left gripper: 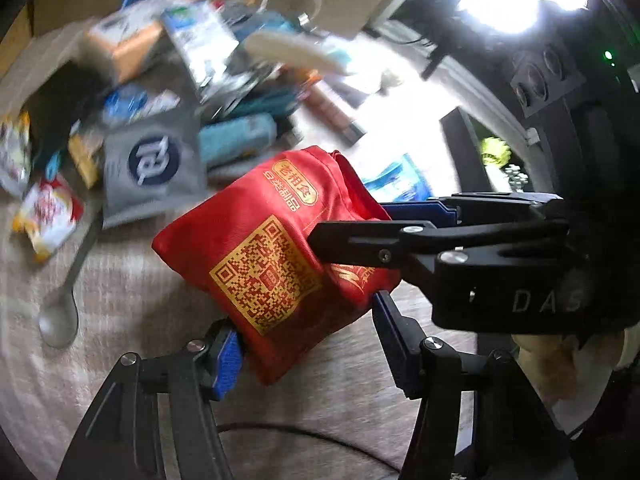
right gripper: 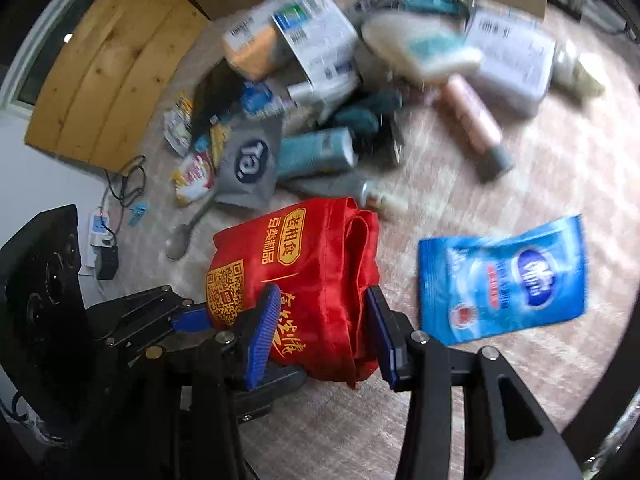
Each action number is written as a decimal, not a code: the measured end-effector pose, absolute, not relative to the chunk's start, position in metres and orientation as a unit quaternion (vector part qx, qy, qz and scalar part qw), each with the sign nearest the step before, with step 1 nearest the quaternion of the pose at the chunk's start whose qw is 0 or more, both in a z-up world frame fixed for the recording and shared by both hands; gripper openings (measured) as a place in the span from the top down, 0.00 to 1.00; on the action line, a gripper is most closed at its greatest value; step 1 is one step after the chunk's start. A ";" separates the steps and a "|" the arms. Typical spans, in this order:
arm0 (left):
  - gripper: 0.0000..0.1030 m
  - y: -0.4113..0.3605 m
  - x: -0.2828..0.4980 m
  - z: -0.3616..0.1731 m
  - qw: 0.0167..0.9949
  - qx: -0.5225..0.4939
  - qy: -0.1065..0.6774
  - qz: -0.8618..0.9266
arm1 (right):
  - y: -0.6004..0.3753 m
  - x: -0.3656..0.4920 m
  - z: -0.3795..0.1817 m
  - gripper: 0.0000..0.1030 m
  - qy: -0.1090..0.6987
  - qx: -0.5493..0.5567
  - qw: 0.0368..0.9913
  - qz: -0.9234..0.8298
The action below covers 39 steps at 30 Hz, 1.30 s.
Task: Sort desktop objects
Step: 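Grasp the red drawstring bag with both grippers and lift it, then carry the red bag into the tray and open both grippers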
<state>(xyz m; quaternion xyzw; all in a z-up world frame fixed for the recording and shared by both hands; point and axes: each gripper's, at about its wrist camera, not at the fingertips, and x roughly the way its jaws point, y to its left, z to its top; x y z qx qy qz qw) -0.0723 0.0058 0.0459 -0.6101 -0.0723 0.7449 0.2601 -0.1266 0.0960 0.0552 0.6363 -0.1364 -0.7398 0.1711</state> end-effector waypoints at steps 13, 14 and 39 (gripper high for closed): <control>0.45 0.146 -0.078 0.095 0.376 -0.579 0.010 0.723 | 0.222 -0.073 0.117 0.58 -0.187 0.582 0.096 -0.785; 0.45 0.163 -0.076 0.099 0.389 -0.575 0.020 0.720 | 0.238 -0.065 0.120 0.58 -0.195 0.579 0.085 -0.787; 0.54 0.299 -0.064 0.138 0.422 -0.538 0.088 0.725 | 0.428 0.046 0.160 0.57 -0.235 0.518 -0.119 -0.814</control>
